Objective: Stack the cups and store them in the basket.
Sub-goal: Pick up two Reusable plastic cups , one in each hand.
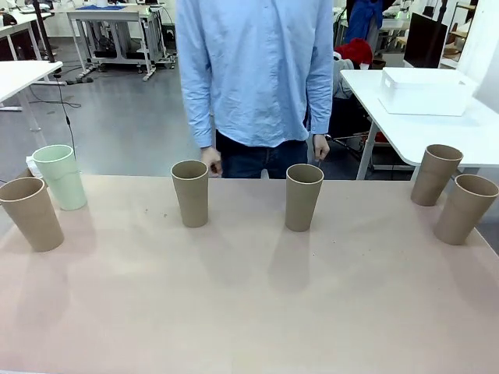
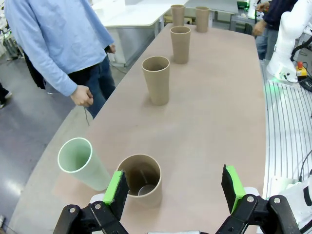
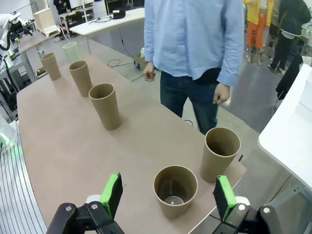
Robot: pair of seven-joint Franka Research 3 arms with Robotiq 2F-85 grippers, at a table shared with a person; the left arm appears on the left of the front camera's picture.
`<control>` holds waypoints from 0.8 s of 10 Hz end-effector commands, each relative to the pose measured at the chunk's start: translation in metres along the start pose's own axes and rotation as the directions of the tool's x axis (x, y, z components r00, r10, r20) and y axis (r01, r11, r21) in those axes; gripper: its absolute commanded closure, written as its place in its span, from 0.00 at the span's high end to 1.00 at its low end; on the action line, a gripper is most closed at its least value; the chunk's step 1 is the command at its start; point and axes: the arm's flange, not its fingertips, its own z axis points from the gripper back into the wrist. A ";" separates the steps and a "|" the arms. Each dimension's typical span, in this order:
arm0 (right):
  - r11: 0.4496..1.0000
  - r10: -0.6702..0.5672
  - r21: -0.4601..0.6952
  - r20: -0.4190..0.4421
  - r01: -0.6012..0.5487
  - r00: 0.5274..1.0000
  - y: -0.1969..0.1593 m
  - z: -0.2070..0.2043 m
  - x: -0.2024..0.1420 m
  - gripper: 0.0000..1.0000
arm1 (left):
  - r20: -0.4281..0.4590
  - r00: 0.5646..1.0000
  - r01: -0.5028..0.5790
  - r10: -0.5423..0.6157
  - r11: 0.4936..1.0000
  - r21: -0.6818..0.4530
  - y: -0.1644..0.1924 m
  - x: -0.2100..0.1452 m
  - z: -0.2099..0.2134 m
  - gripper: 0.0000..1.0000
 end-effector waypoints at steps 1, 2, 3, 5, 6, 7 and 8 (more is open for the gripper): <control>1.000 0.029 0.001 0.026 -0.029 0.999 -0.003 0.000 0.001 1.00 | 0.025 0.999 0.022 -0.022 1.000 0.003 -0.002 0.000 0.000 1.00; 1.000 0.029 0.001 0.026 -0.029 0.999 -0.003 0.000 0.001 1.00 | 0.025 0.999 0.022 -0.022 1.000 0.003 -0.002 0.000 0.000 1.00; 1.000 0.029 0.001 0.026 -0.029 0.999 -0.003 0.000 0.001 1.00 | 0.025 0.999 0.022 -0.022 1.000 0.003 -0.002 0.000 0.000 1.00; 1.000 0.029 0.001 0.026 -0.029 0.999 -0.003 0.000 0.001 1.00 | 0.025 0.999 0.022 -0.022 1.000 0.003 -0.002 0.000 0.000 1.00; 1.000 0.029 0.001 0.026 -0.029 0.999 -0.003 0.000 0.001 1.00 | 0.025 0.999 0.022 -0.022 1.000 0.003 -0.002 0.000 0.000 1.00; 1.000 0.029 0.001 0.026 -0.029 0.999 -0.003 0.000 0.001 1.00 | 0.025 0.999 0.022 -0.022 1.000 0.003 -0.002 0.000 0.000 1.00; 1.000 0.029 0.001 0.026 -0.029 0.999 -0.003 0.000 0.001 1.00 | 0.025 0.999 0.022 -0.022 1.000 0.003 -0.002 0.000 0.000 1.00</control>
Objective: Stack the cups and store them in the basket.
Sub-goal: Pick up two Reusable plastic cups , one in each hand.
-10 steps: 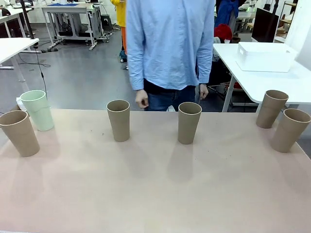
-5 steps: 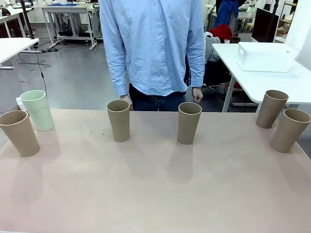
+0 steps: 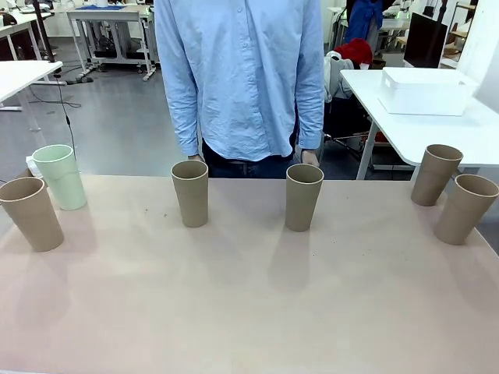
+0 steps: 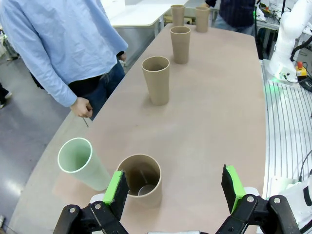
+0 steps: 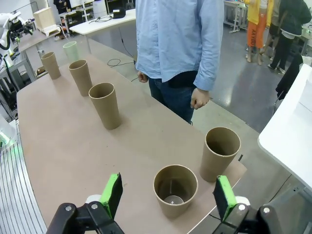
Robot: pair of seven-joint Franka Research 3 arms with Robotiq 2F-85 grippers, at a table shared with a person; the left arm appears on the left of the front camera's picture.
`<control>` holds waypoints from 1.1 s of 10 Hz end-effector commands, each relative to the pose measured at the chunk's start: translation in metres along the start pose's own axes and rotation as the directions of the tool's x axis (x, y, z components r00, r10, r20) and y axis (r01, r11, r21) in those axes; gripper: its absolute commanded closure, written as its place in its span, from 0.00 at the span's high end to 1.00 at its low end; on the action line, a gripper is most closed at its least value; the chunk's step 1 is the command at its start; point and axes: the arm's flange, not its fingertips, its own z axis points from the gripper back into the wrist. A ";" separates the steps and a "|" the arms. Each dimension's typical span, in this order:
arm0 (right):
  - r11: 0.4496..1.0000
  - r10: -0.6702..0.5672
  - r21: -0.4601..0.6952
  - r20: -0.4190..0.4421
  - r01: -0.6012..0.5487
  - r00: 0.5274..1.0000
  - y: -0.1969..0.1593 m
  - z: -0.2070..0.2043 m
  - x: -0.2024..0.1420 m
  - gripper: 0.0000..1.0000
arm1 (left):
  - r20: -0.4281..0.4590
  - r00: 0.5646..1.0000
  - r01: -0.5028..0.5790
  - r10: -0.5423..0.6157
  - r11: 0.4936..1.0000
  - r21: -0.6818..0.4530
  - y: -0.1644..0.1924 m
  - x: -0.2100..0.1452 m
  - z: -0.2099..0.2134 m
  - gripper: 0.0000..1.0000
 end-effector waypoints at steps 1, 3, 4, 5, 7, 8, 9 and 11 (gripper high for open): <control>1.000 0.026 0.001 0.029 -0.026 0.999 -0.004 0.000 0.001 1.00 | 0.025 0.999 0.022 -0.022 1.000 0.004 -0.002 0.000 0.000 1.00; 1.000 0.026 0.001 0.029 -0.026 0.999 -0.004 0.000 0.001 1.00 | 0.025 0.999 0.022 -0.022 1.000 0.004 -0.002 0.000 0.000 1.00; 1.000 0.026 0.001 0.029 -0.026 0.999 -0.004 0.000 0.001 1.00 | 0.025 0.999 0.022 -0.022 1.000 0.004 -0.002 0.000 0.000 1.00; 1.000 0.026 0.001 0.029 -0.026 0.999 -0.004 0.000 0.001 1.00 | 0.025 0.999 0.022 -0.022 1.000 0.004 -0.002 0.000 0.000 1.00; 1.000 0.026 0.001 0.029 -0.026 0.999 -0.004 0.000 0.001 1.00 | 0.025 0.999 0.022 -0.022 1.000 0.004 -0.002 0.000 0.000 1.00; 1.000 0.026 0.001 0.029 -0.026 0.999 -0.004 0.000 0.001 1.00 | 0.025 0.999 0.022 -0.022 1.000 0.004 -0.002 0.000 0.000 1.00; 1.000 0.026 0.001 0.029 -0.026 0.999 -0.004 0.000 0.001 1.00 | 0.025 0.999 0.022 -0.022 1.000 0.004 -0.002 0.000 0.000 1.00; 1.000 0.026 0.001 0.029 -0.026 0.999 -0.004 0.000 0.001 1.00 | 0.025 0.999 0.022 -0.022 1.000 0.004 -0.002 0.000 0.000 1.00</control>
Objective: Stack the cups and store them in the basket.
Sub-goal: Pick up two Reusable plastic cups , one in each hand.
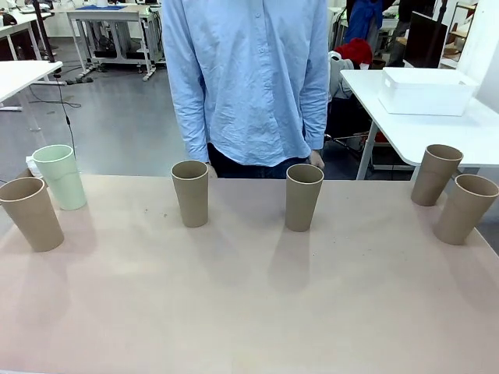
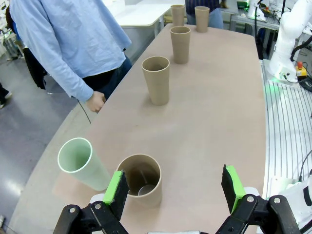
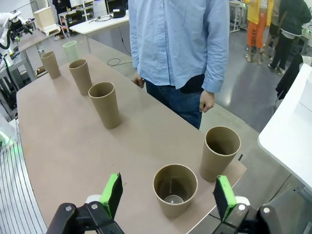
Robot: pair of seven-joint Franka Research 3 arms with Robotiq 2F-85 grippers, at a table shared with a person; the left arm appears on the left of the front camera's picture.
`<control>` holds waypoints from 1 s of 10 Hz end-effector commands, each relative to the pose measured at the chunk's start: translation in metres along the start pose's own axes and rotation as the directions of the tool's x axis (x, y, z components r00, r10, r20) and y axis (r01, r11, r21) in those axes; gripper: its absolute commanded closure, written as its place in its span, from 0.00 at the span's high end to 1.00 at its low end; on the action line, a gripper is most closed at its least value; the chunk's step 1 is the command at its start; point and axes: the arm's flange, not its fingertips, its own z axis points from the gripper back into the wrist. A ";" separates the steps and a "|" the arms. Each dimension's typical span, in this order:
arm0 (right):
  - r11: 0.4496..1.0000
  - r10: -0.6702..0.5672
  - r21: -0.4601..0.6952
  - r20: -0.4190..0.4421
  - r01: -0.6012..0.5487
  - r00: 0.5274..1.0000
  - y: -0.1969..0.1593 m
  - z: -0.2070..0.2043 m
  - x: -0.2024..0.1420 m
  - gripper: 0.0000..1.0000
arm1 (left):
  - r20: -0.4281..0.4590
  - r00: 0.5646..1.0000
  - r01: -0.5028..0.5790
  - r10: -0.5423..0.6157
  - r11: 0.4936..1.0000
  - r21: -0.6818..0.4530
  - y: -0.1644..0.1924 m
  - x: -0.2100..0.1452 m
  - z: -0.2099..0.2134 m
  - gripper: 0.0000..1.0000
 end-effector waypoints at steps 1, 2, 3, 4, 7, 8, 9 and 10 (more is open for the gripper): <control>1.000 0.025 0.000 0.030 -0.025 0.999 -0.003 0.000 0.002 1.00 | 0.025 0.999 0.022 -0.022 1.000 0.003 -0.001 0.000 0.000 1.00; 1.000 0.025 0.000 0.030 -0.025 0.999 -0.003 0.000 0.002 1.00 | 0.025 0.999 0.022 -0.022 1.000 0.003 -0.001 0.000 0.000 1.00; 1.000 0.025 0.000 0.030 -0.025 0.999 -0.003 0.000 0.002 1.00 | 0.025 0.999 0.022 -0.022 1.000 0.003 -0.001 0.000 0.000 1.00; 1.000 0.025 0.000 0.030 -0.025 0.999 -0.003 0.000 0.002 1.00 | 0.000 1.000 0.000 0.000 1.000 0.000 0.000 0.000 0.000 1.00; 0.982 -0.009 0.189 0.062 -0.003 0.998 -0.052 -0.025 -0.011 1.00 | -0.004 1.000 0.022 -0.023 0.991 -0.129 0.048 -0.035 -0.013 1.00; 0.978 -0.002 0.209 0.092 -0.017 0.996 -0.068 -0.029 -0.031 1.00 | -0.002 1.000 0.025 -0.026 0.990 -0.141 0.058 -0.048 -0.027 1.00; 0.968 0.002 0.247 0.132 -0.035 0.991 -0.082 -0.031 -0.050 1.00 | 0.037 0.999 0.040 -0.034 0.983 -0.180 0.063 -0.064 -0.038 1.00; 0.961 0.010 0.272 0.177 -0.059 0.984 -0.095 -0.032 -0.070 1.00 | 0.081 0.996 0.064 -0.049 0.978 -0.200 0.063 -0.082 -0.048 1.00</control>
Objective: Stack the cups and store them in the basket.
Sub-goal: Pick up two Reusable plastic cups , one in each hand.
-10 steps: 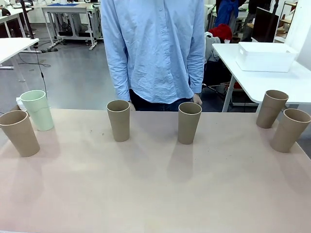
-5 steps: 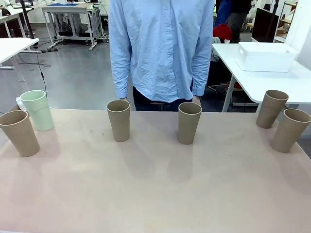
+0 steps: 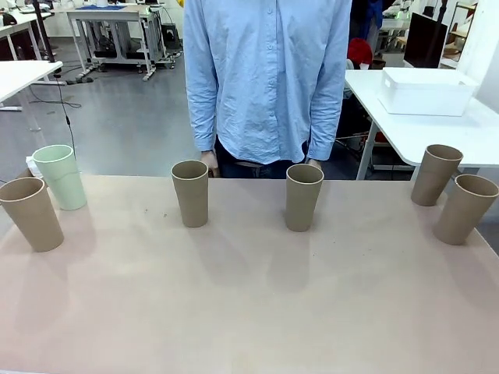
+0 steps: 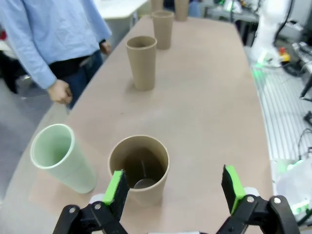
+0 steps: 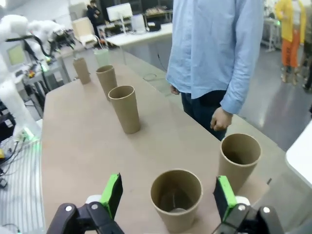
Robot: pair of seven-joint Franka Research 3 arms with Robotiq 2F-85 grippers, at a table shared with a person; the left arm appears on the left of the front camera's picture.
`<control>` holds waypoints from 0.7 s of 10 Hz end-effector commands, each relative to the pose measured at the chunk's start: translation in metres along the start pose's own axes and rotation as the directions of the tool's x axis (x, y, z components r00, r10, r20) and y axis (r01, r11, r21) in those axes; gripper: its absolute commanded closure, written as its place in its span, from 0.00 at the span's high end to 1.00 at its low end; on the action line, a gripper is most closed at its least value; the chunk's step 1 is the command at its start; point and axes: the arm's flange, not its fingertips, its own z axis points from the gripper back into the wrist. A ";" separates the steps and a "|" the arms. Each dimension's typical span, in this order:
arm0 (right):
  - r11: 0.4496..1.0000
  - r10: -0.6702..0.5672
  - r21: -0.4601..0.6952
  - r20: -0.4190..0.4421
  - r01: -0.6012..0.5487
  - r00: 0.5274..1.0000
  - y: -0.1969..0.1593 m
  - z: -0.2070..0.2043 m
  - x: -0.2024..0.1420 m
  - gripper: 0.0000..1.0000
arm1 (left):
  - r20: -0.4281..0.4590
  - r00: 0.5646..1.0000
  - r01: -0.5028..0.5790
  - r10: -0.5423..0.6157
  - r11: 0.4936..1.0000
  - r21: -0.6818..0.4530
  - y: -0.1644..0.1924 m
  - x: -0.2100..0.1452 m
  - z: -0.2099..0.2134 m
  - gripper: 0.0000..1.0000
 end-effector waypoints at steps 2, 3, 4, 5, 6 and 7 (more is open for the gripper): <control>0.989 0.056 0.131 0.126 -0.073 0.990 -0.057 0.024 -0.047 1.00 | 0.151 0.985 0.093 -0.088 0.995 -0.026 0.007 -0.044 0.006 1.00; 0.984 0.062 0.157 0.132 -0.082 0.989 -0.068 0.017 -0.067 1.00 | 0.187 0.976 0.123 -0.116 0.992 -0.029 0.011 -0.061 0.005 1.00; 0.981 0.057 0.175 0.134 -0.081 0.989 -0.074 0.007 -0.085 1.00 | 0.230 0.964 0.151 -0.133 0.987 -0.063 0.016 -0.077 0.000 1.00; 0.981 0.060 0.174 0.136 -0.084 0.989 -0.078 -0.003 -0.099 1.00 | 0.238 0.967 0.113 -0.087 0.989 -0.096 0.028 -0.096 -0.007 1.00; 0.984 0.066 0.154 0.142 -0.088 0.988 -0.081 -0.009 -0.108 1.00 | 0.260 0.962 0.116 -0.085 0.987 -0.108 0.032 -0.105 -0.012 1.00; 0.990 0.081 0.107 0.143 -0.096 0.986 -0.083 -0.014 -0.114 1.00 | 0.281 0.957 0.108 -0.070 0.987 -0.122 0.035 -0.112 -0.018 1.00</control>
